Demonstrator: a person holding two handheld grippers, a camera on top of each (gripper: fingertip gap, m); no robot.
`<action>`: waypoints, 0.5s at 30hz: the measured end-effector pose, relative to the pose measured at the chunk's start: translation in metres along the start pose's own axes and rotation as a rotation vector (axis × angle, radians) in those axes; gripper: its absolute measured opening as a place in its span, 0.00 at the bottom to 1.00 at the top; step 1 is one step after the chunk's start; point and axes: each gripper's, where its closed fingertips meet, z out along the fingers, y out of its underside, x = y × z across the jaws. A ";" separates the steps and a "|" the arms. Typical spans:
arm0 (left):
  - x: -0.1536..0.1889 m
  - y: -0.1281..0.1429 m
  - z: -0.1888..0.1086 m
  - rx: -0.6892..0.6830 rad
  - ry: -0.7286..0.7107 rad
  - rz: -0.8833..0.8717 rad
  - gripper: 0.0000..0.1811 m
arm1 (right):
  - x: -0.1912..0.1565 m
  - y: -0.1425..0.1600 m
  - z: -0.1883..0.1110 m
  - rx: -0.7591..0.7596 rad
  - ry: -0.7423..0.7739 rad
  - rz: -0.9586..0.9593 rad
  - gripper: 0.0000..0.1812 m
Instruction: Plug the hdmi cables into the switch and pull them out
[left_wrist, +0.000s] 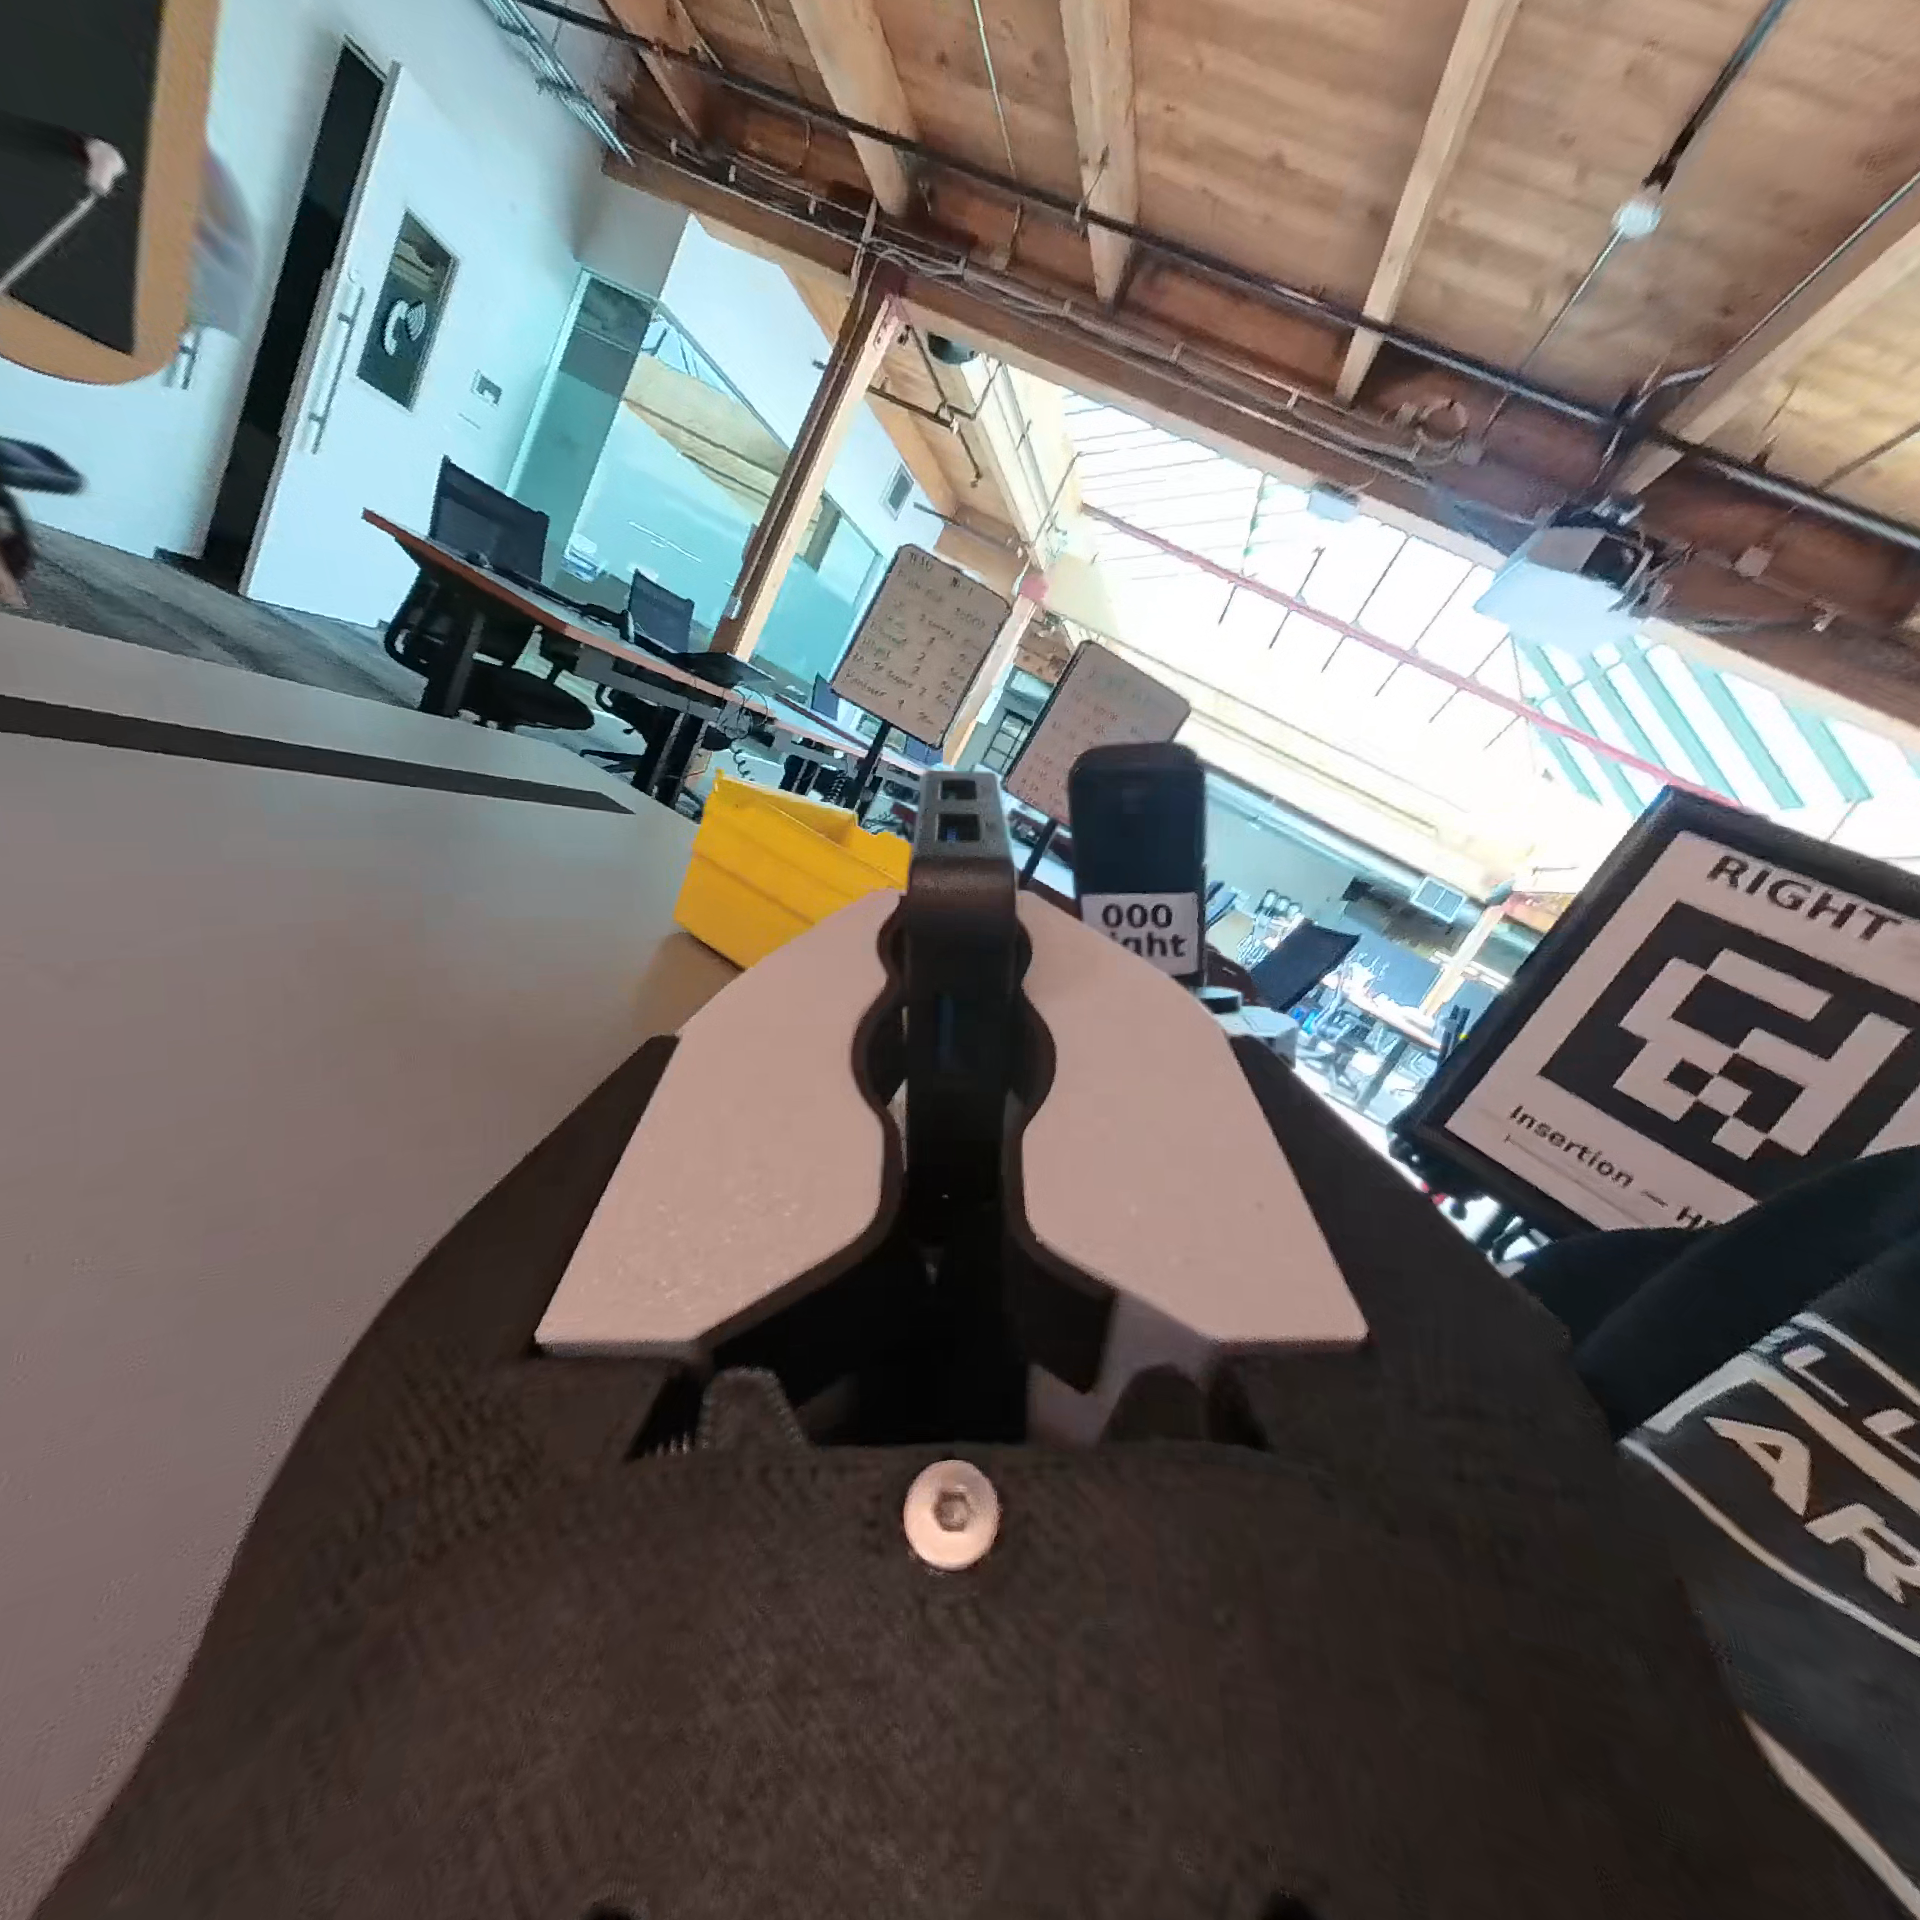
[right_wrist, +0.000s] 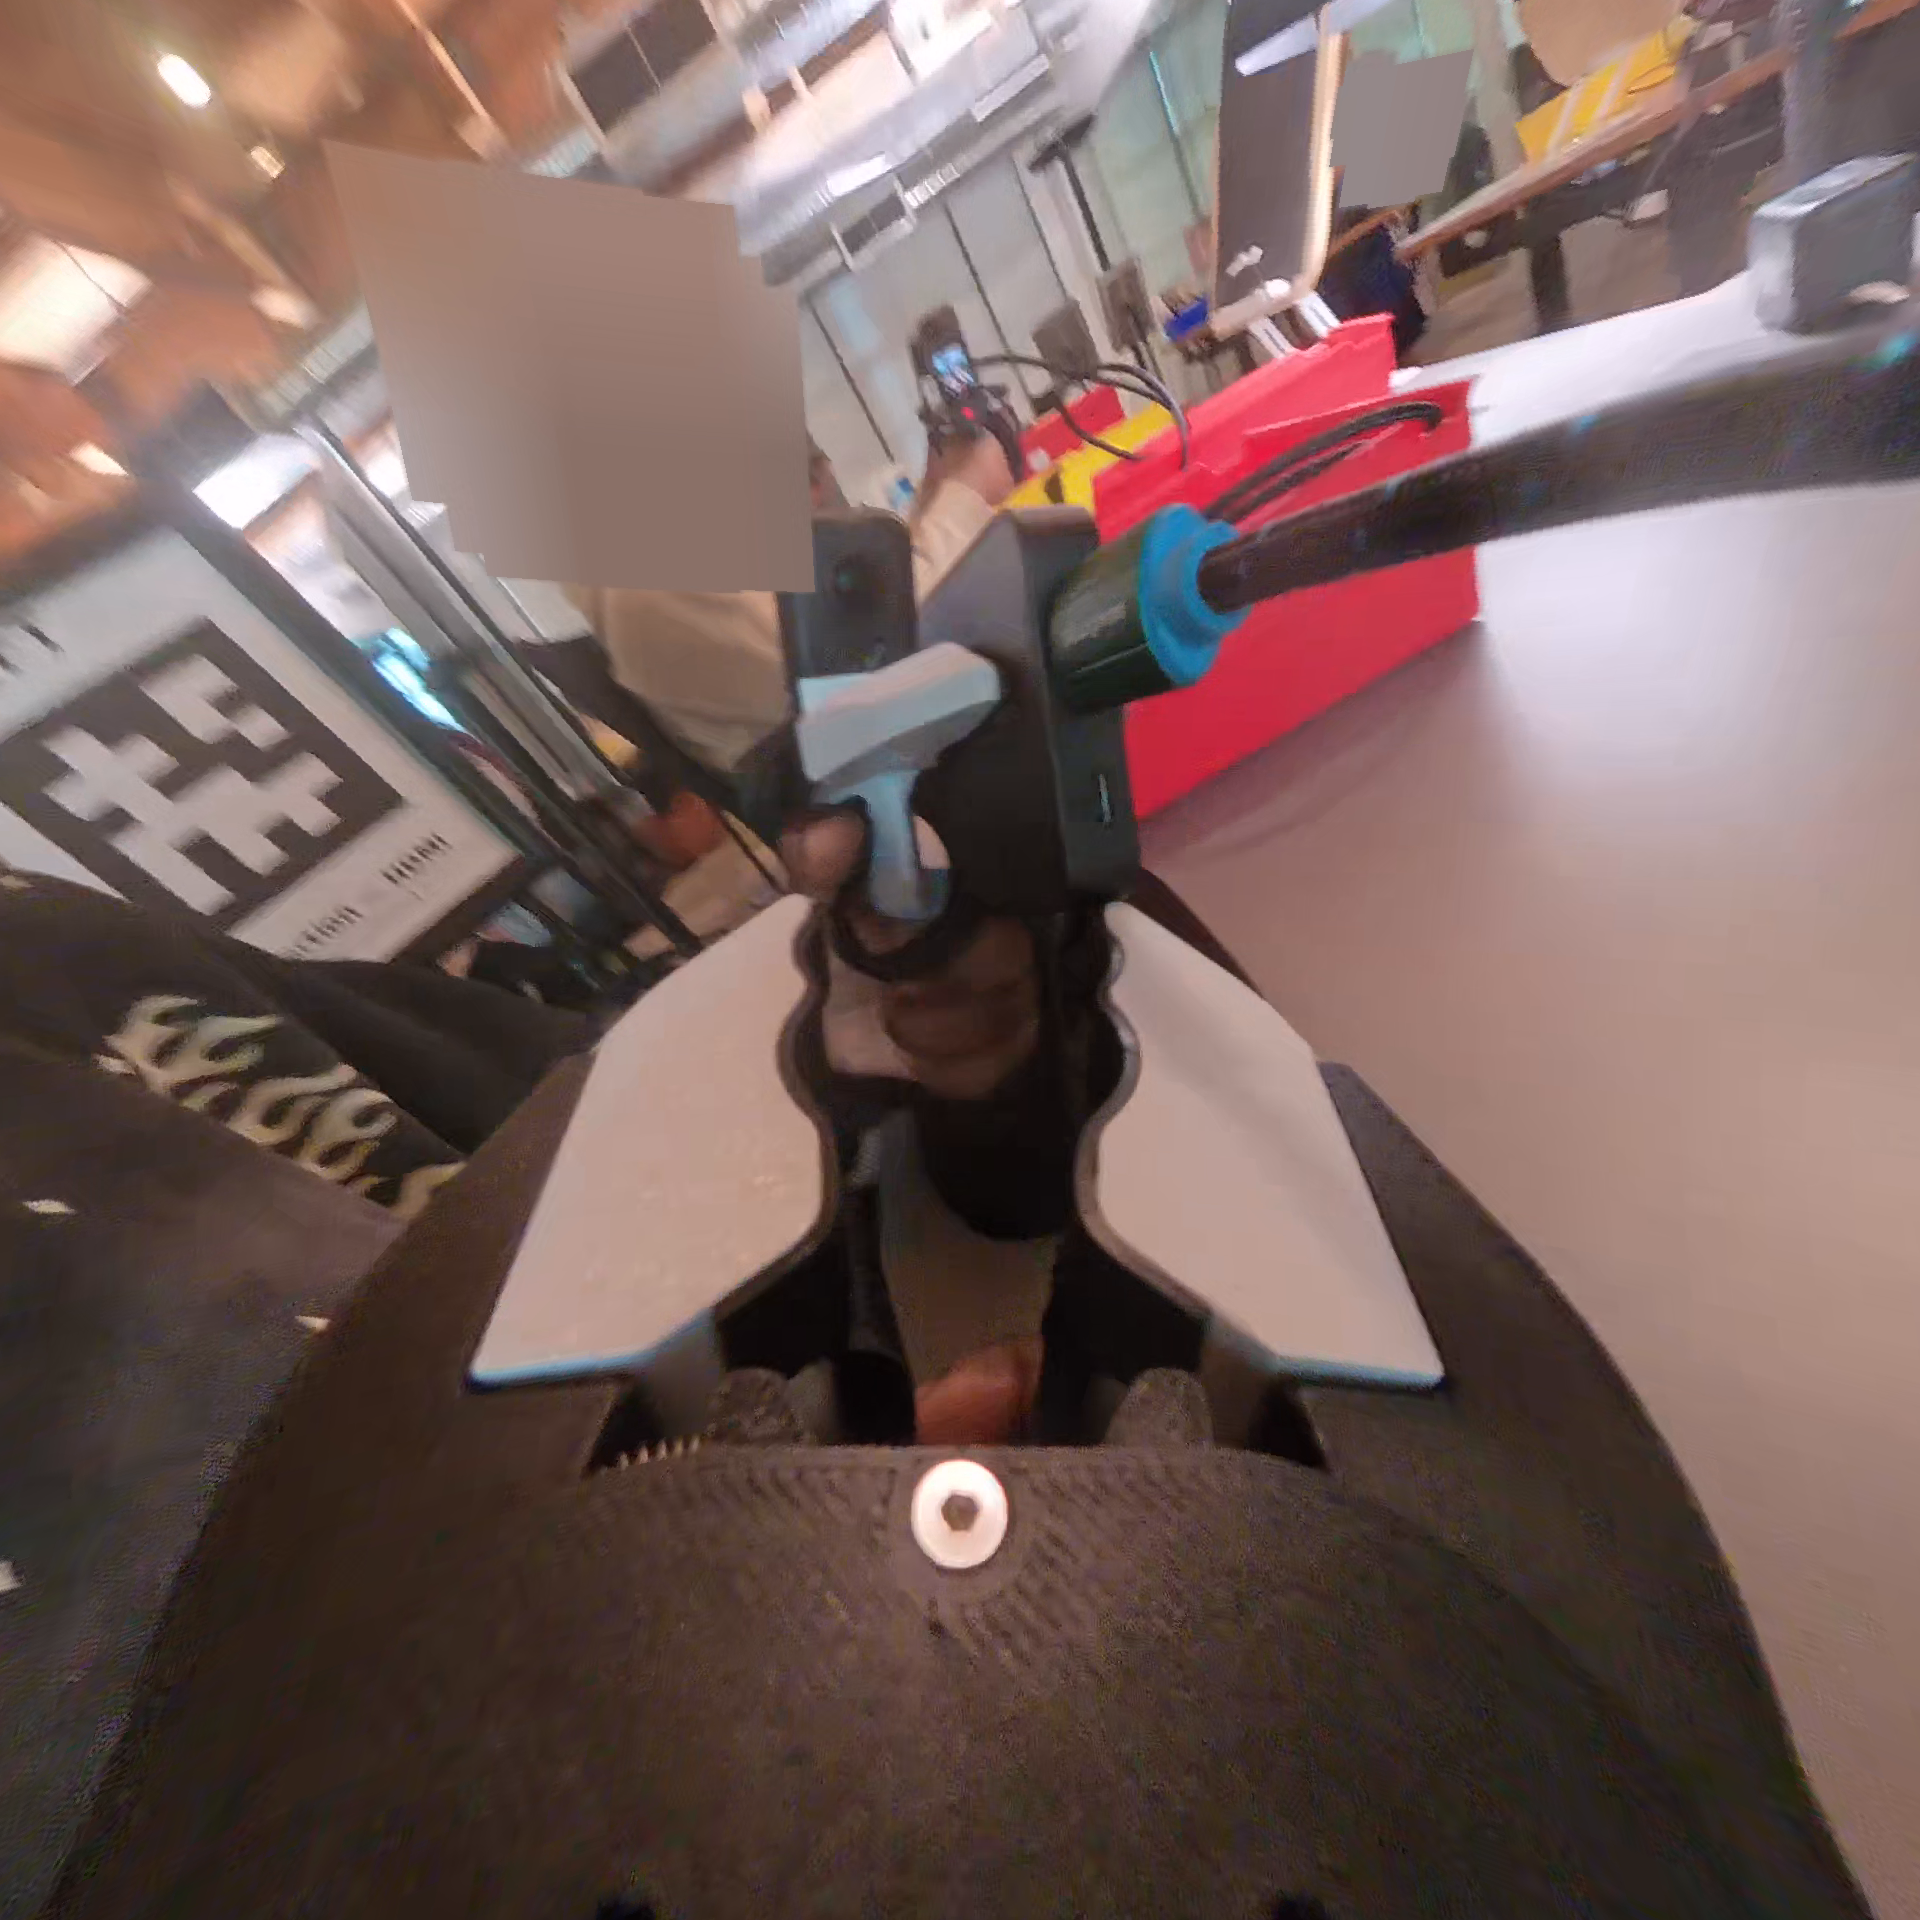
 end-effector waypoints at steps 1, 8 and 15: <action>0.000 -0.001 -0.001 0.001 0.002 -0.005 0.07 | -0.003 0.000 0.001 0.015 -0.020 0.024 0.28; -0.004 -0.010 -0.015 0.017 0.008 -0.037 0.07 | 0.008 -0.017 -0.005 0.143 0.029 0.059 0.26; 0.012 0.001 -0.010 -0.049 0.097 -0.098 0.08 | 0.010 -0.035 0.004 0.268 0.020 0.113 0.12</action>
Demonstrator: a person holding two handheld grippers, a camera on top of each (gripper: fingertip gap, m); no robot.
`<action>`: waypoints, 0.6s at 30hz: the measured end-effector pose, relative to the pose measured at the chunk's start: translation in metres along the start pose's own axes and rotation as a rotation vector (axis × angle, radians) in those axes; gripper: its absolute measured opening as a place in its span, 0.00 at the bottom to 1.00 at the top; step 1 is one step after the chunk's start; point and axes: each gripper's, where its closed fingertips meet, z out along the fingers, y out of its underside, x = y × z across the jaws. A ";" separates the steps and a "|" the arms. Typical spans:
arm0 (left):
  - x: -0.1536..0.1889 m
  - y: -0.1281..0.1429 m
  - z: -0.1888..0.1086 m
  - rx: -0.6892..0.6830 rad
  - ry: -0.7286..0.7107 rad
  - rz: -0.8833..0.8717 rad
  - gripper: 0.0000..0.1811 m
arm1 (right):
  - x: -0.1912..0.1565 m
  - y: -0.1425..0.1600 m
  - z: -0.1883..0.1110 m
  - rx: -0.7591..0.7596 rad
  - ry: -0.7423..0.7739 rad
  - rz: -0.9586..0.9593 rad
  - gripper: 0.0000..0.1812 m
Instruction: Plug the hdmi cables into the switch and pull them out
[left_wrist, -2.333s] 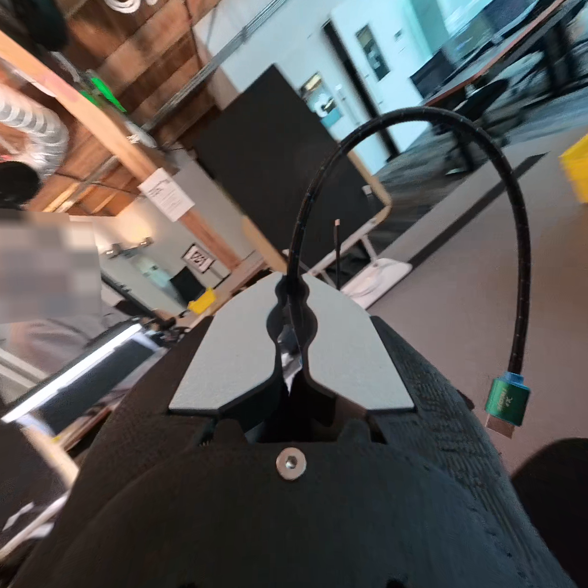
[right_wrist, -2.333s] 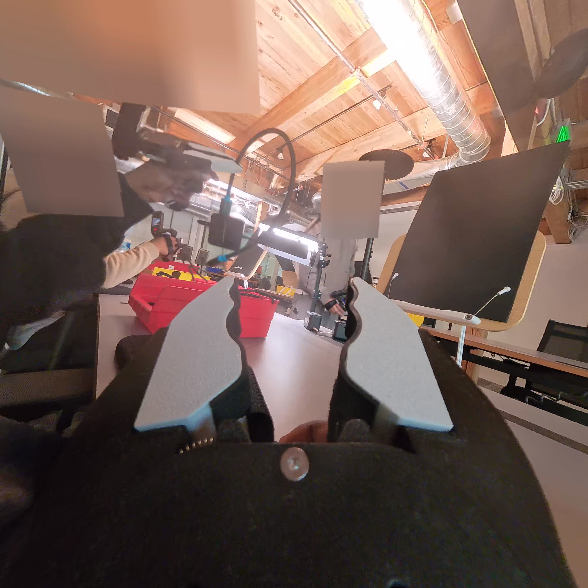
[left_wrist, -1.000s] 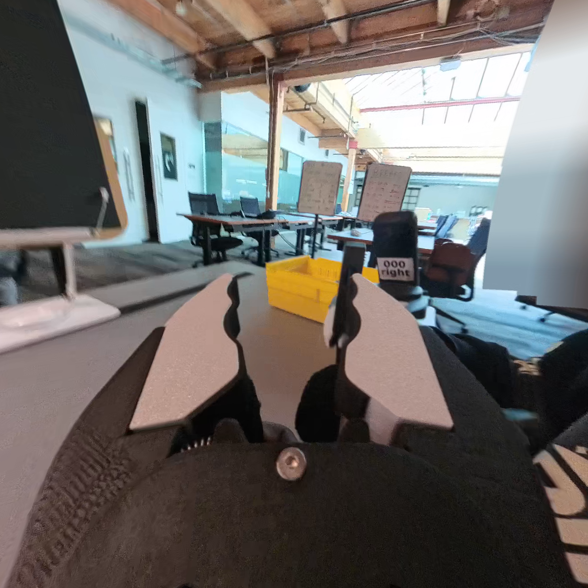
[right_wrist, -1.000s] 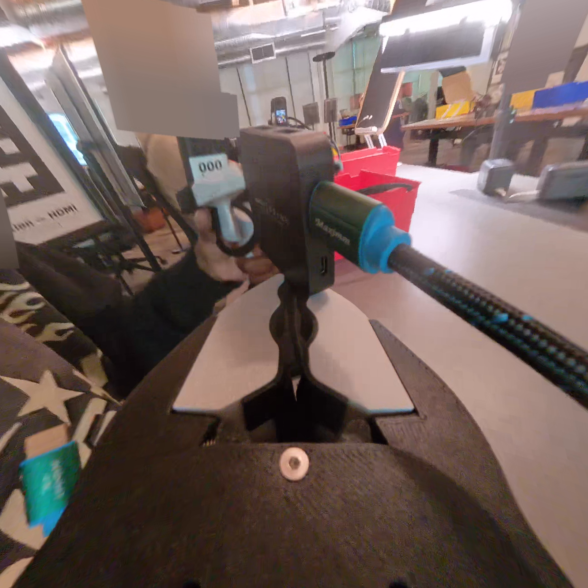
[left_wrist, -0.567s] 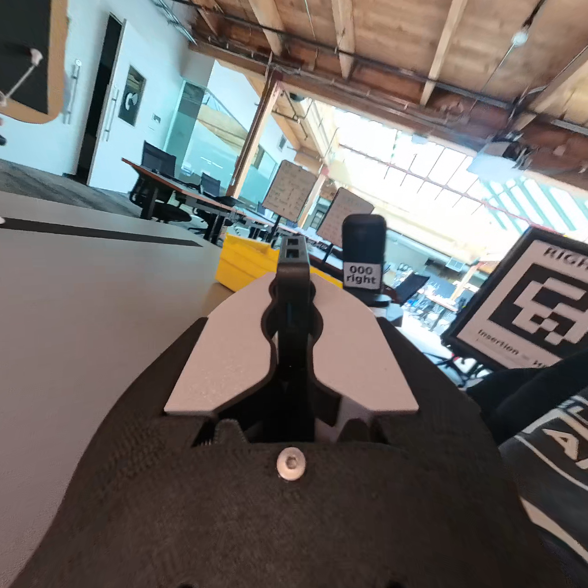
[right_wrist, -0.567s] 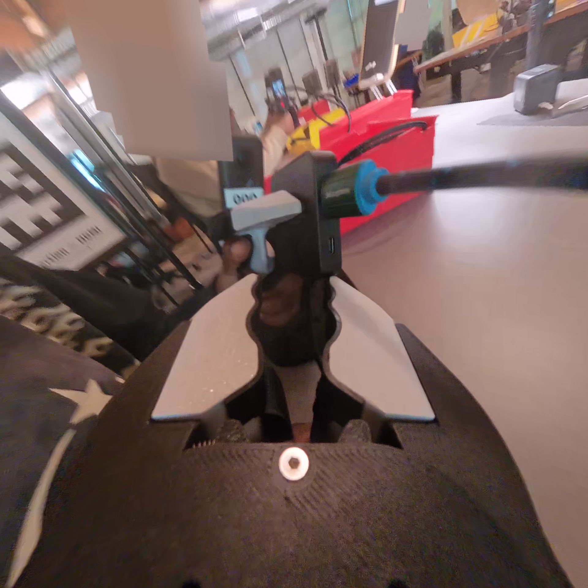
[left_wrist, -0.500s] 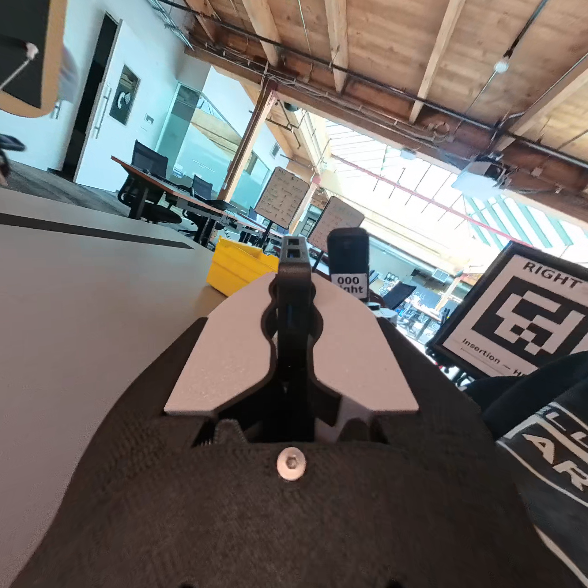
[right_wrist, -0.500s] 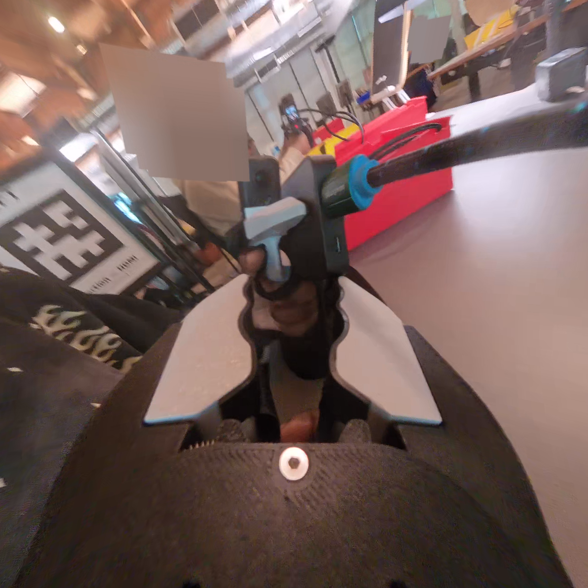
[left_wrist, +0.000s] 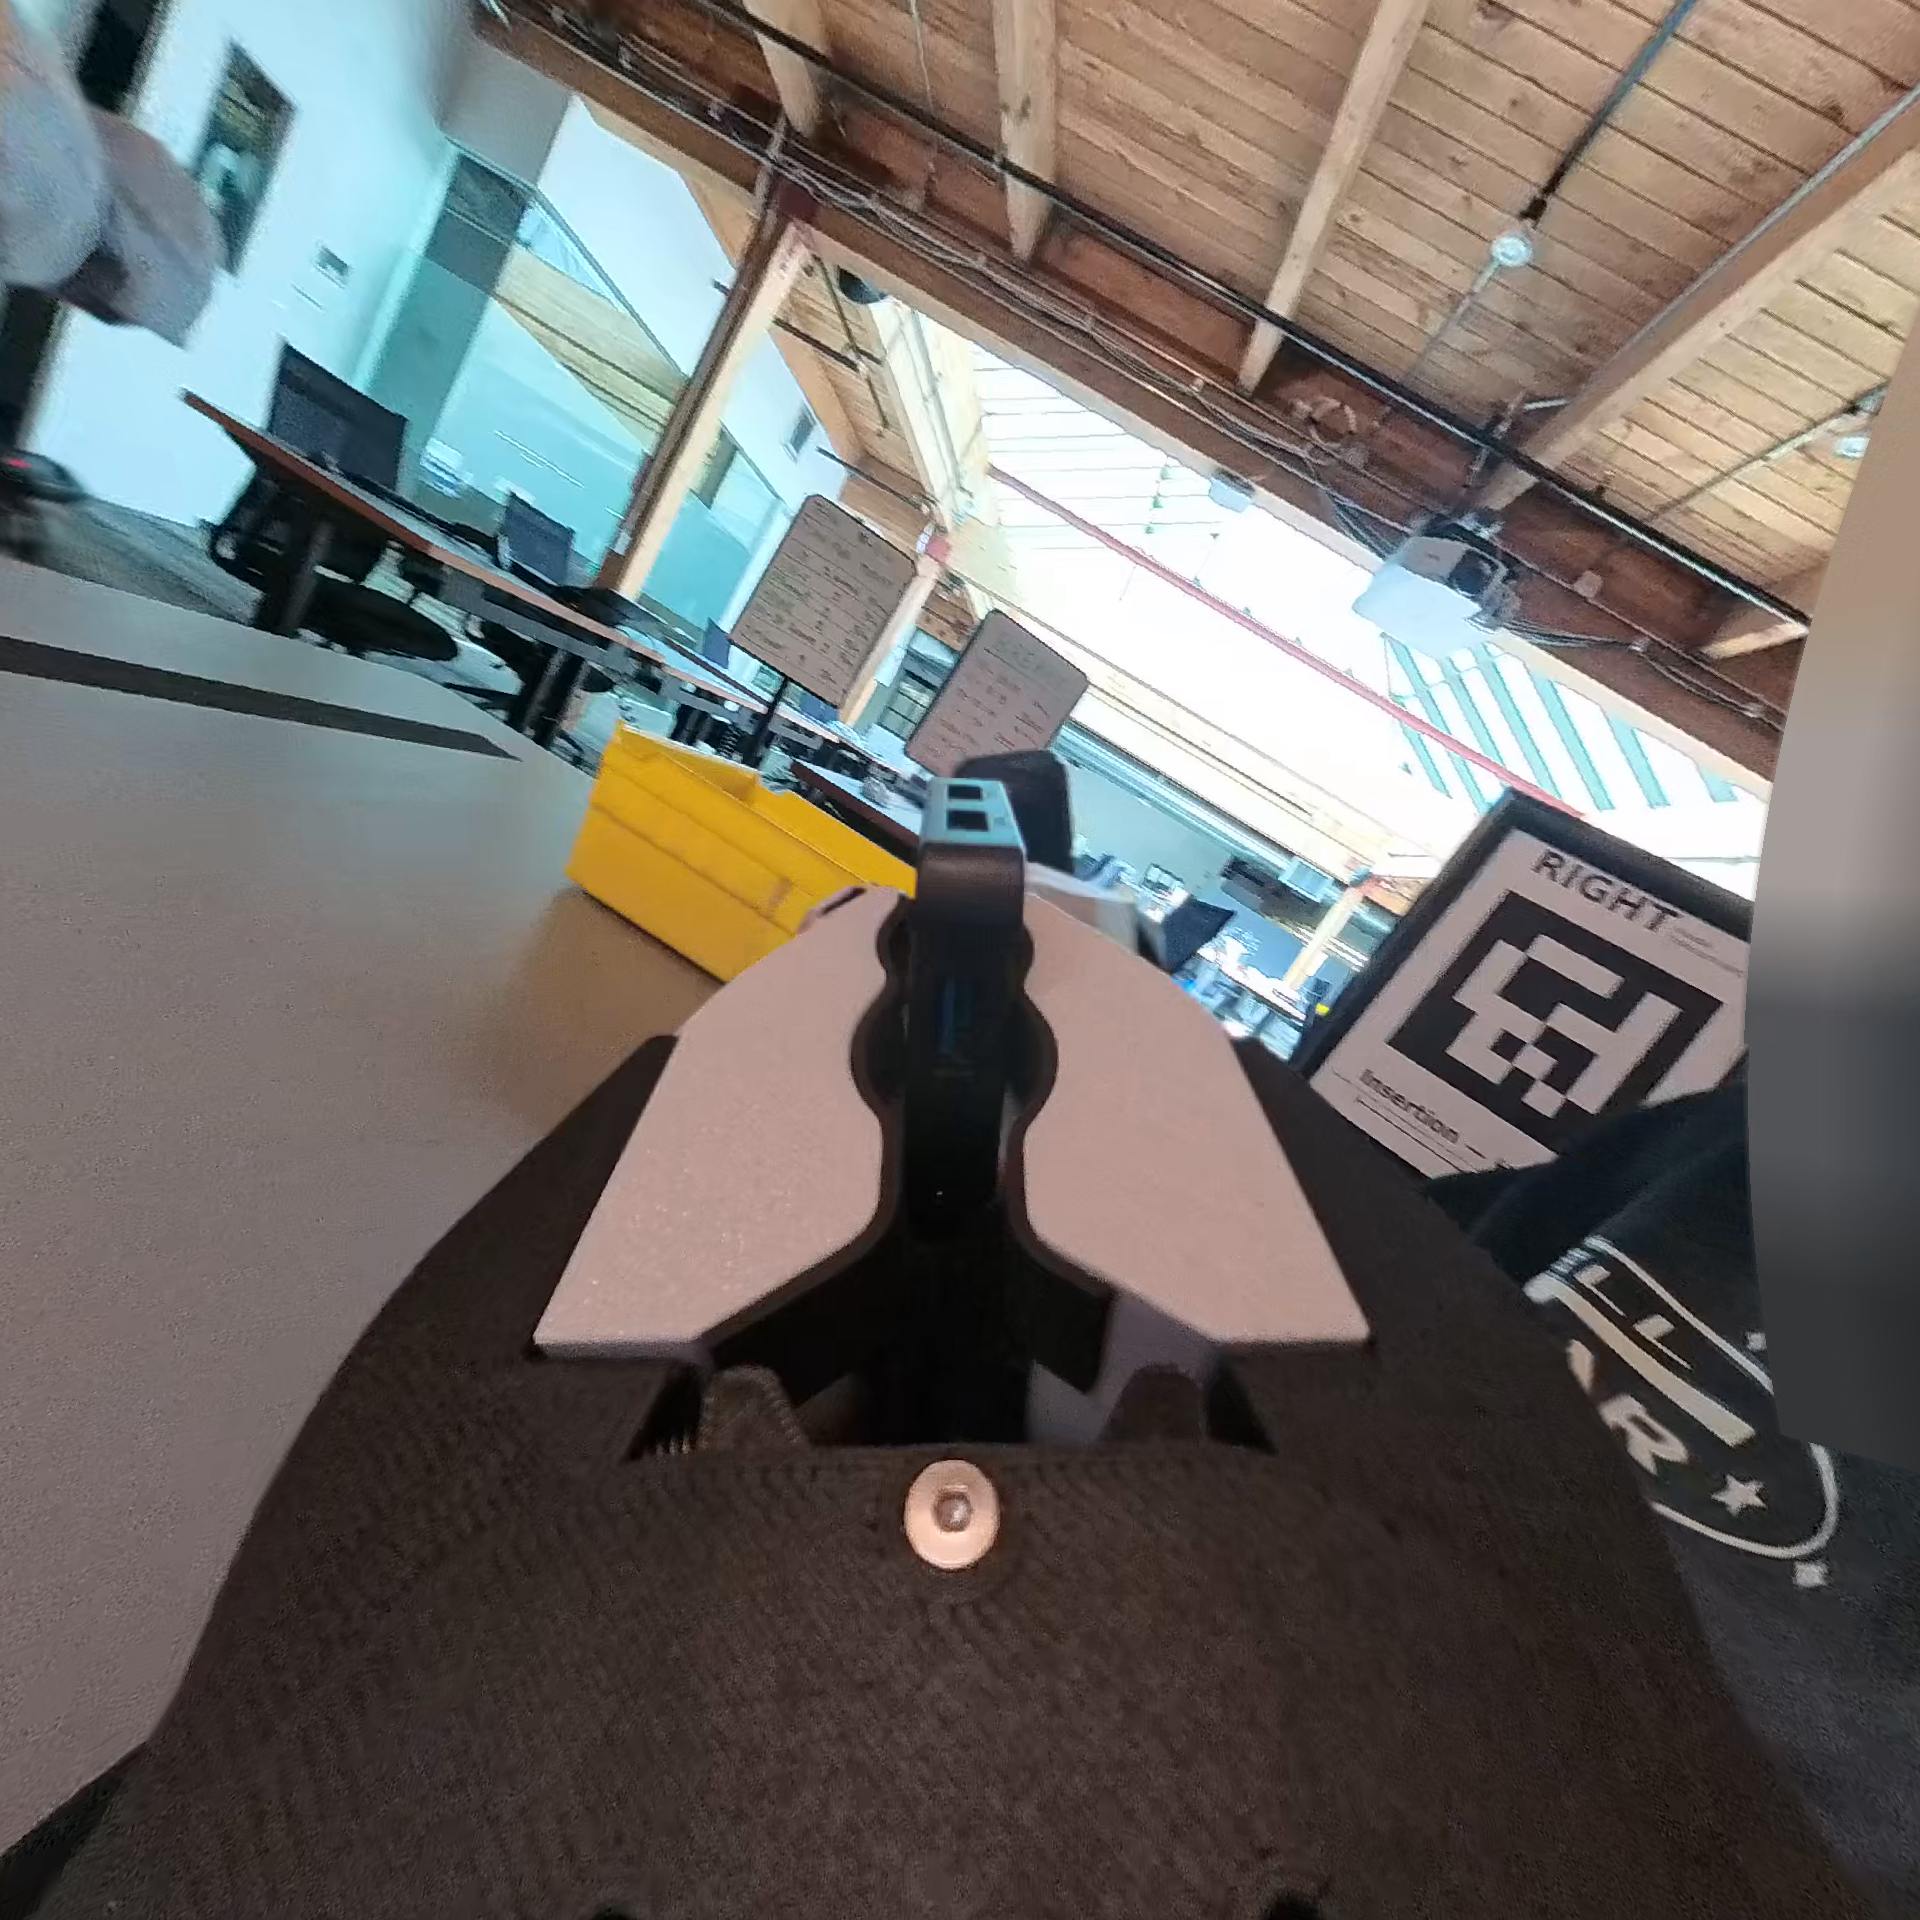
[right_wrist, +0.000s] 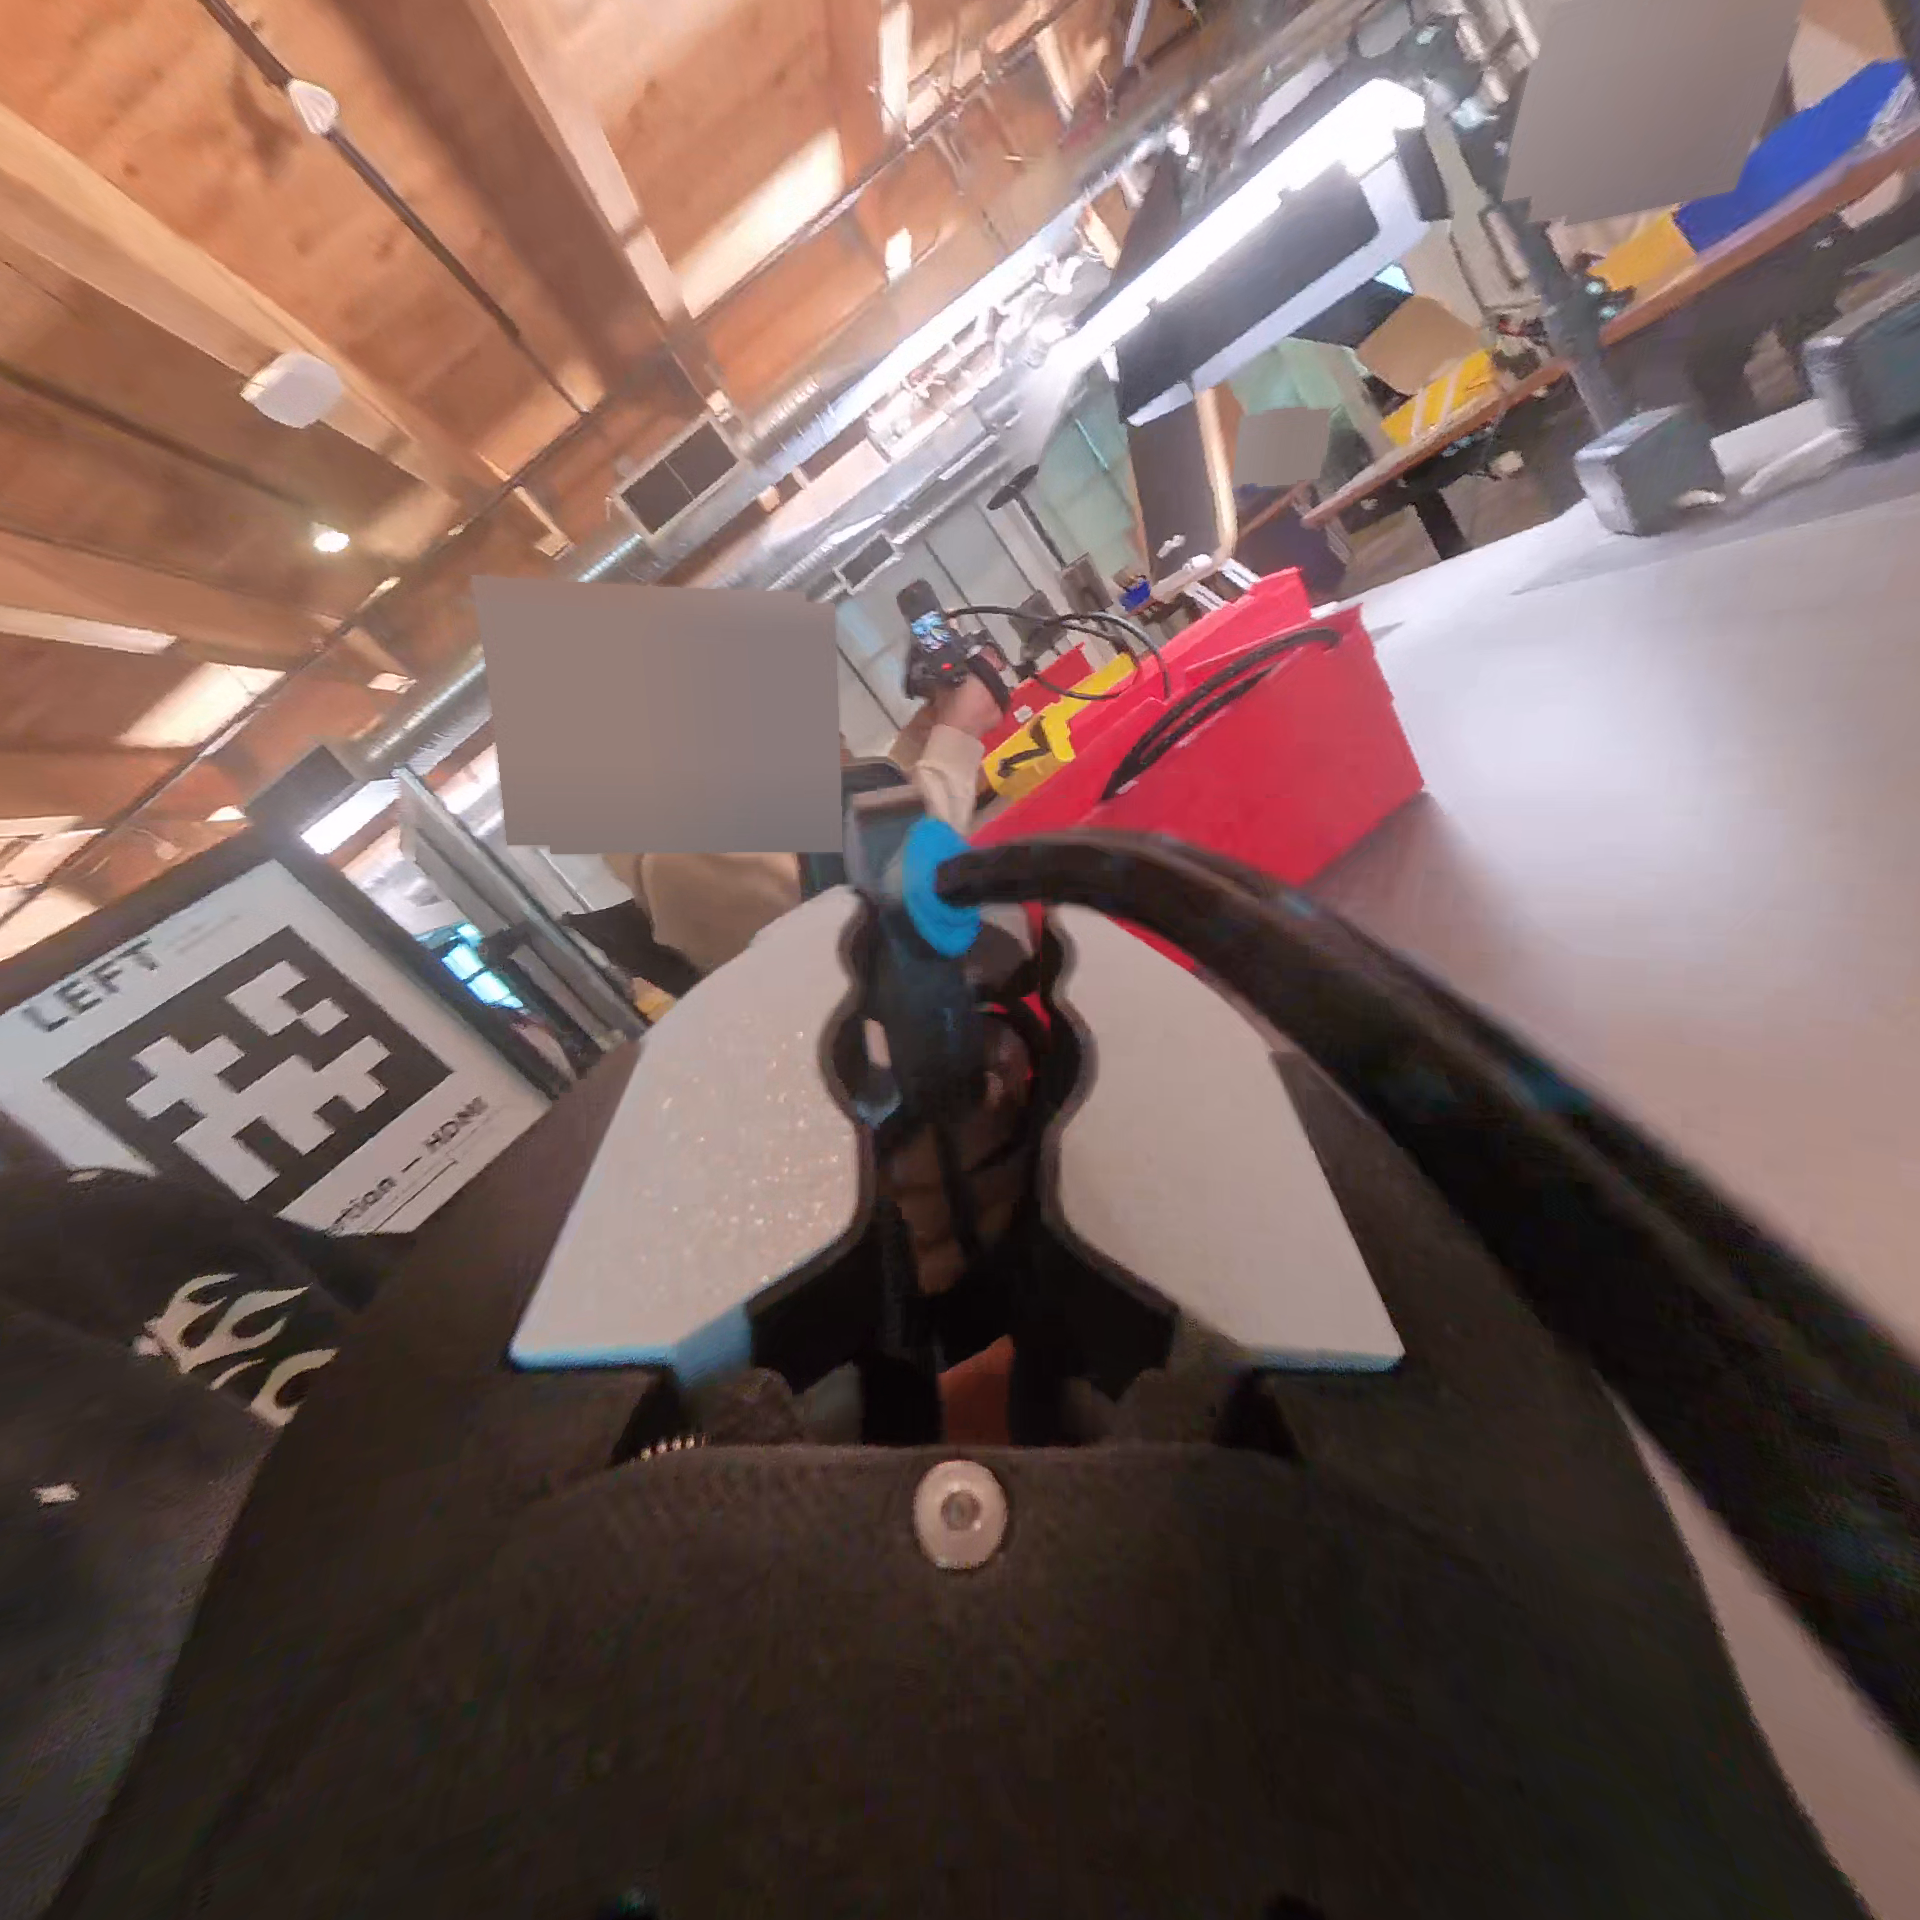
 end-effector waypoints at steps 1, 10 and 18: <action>0.000 0.001 0.001 0.000 0.000 -0.013 0.08 | -0.005 -0.001 0.001 0.012 -0.040 0.014 0.09; -0.012 -0.015 -0.005 0.304 -0.067 -0.092 0.27 | 0.000 -0.005 0.006 0.051 -0.013 0.075 0.09; -0.009 -0.020 -0.012 0.416 -0.121 -0.068 0.07 | -0.004 -0.017 0.010 0.224 -0.059 0.160 0.17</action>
